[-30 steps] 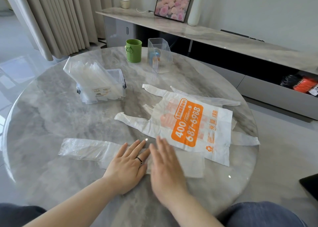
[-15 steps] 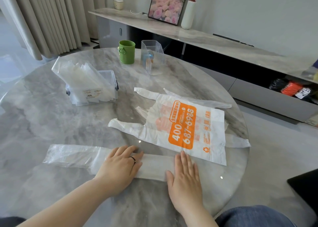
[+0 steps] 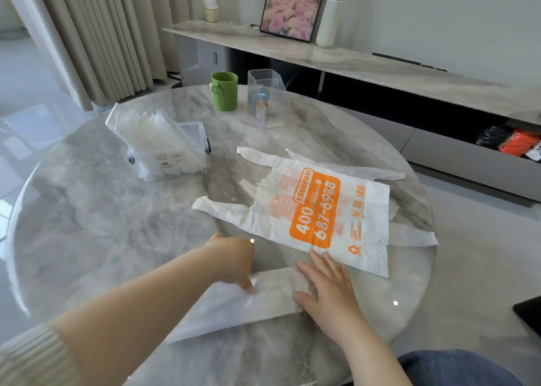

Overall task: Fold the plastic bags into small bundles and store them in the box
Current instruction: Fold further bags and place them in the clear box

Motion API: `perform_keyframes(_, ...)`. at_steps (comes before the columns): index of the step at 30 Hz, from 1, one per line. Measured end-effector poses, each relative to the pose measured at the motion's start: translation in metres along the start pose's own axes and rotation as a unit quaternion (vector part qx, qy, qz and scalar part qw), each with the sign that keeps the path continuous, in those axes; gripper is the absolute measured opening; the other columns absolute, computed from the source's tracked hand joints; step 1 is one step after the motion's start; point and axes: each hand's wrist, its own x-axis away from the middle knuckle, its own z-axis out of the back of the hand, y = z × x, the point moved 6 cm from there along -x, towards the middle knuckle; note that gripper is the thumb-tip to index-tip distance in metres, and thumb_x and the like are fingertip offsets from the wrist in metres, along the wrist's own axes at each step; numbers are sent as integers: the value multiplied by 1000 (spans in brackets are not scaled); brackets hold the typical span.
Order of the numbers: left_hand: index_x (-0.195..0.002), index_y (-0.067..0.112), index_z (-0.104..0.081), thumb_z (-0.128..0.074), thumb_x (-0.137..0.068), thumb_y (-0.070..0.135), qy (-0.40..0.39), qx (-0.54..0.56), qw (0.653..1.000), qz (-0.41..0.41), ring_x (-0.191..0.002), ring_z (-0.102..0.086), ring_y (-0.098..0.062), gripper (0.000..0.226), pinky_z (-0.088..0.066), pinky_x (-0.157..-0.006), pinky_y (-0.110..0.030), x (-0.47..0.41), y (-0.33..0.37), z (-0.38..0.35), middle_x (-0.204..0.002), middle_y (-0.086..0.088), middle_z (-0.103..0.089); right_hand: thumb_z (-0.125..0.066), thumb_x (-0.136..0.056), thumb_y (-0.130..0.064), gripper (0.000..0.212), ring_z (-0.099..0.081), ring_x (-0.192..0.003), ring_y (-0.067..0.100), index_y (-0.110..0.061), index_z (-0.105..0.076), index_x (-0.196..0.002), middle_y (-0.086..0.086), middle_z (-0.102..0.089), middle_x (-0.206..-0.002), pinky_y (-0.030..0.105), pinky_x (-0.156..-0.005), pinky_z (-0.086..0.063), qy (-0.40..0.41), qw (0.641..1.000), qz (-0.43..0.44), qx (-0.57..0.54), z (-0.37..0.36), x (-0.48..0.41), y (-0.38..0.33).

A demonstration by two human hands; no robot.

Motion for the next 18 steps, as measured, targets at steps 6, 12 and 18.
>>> perform_keyframes(6, -98, 17, -57, -65, -80, 41, -53, -6, 999, -2, -99, -52, -22, 31, -31, -96, -29, 7, 16, 0, -80, 7, -49, -44, -94, -40, 56, 12, -144, 12, -34, -20, -145, -9, 2, -157, 32, -114, 13, 16, 1000, 0, -1, 6, 2, 0)
perform_keyframes(12, -79, 20, -57, -64, -82, 35, -25, 60, 998, 16, -85, -45, -16, 17, -38, -70, -25, 15, 12, -7, -71, 9, -42, -46, -93, -39, 56, 8, -145, 13, -34, -23, -144, -9, -2, -157, 33, -115, 12, 28, 1000, -1, -12, 6, 2, 0)
perform_keyframes(18, -102, 15, -49, -71, -76, 33, 14, 117, 991, 64, -95, -51, -21, 39, -44, -80, -30, 19, 9, -6, -102, -1, -53, -47, -93, -38, 56, 6, -145, 12, -33, -24, -144, -9, -3, -157, 33, -115, 10, 36, 999, 1, -4, 9, 4, -2)
